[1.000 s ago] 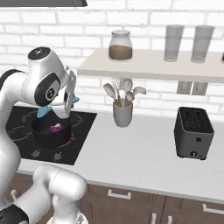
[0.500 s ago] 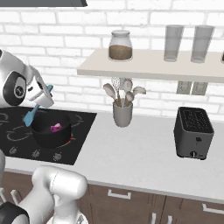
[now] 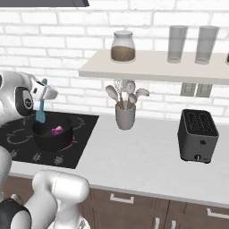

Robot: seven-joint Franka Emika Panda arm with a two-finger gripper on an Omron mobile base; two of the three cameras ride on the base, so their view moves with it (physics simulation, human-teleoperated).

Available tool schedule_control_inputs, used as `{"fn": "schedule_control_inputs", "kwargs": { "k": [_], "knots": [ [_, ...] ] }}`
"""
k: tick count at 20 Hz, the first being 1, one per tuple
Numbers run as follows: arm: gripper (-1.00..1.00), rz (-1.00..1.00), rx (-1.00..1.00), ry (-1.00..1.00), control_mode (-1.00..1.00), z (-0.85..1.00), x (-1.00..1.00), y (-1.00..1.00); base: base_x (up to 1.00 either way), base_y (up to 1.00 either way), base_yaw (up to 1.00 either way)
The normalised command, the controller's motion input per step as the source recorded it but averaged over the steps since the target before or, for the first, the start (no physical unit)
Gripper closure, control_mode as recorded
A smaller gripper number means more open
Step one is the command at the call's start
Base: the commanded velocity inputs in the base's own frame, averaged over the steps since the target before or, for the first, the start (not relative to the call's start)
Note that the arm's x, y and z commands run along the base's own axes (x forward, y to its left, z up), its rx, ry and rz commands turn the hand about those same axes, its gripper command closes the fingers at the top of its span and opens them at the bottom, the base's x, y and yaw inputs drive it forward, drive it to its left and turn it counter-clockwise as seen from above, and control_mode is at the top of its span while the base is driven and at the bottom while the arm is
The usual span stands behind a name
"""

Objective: Put the carrot and onion in the pot. Retrieve the spatula and lightly stir the vegetables in the pot.

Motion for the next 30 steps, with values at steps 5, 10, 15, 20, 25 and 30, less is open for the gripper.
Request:
{"fn": "schedule_control_inputs", "kwargs": {
  "k": [5,10,15,20,25,30],
  "knots": [
    [1.00,0.33,-0.32,0.00,-1.00,0.00,0.75,0.32,0.00,0.00,0.00],
    [1.00,0.31,-0.26,0.05,-1.00,-0.21,0.25,0.38,0.00,0.00,0.00],
    [1.00,0.28,-0.11,0.02,-1.00,-0.39,0.02,0.29,0.00,0.00,0.00],
    [1.00,0.20,-0.06,0.00,-1.00,-0.29,0.00,0.01,0.00,0.00,0.00],
    [1.00,0.12,-0.05,0.00,-1.00,-0.20,0.00,0.00,0.00,0.00,0.00],
    [1.00,0.13,-0.01,0.00,-1.00,-0.23,0.05,0.02,0.00,0.00,0.00]
  ]
}}
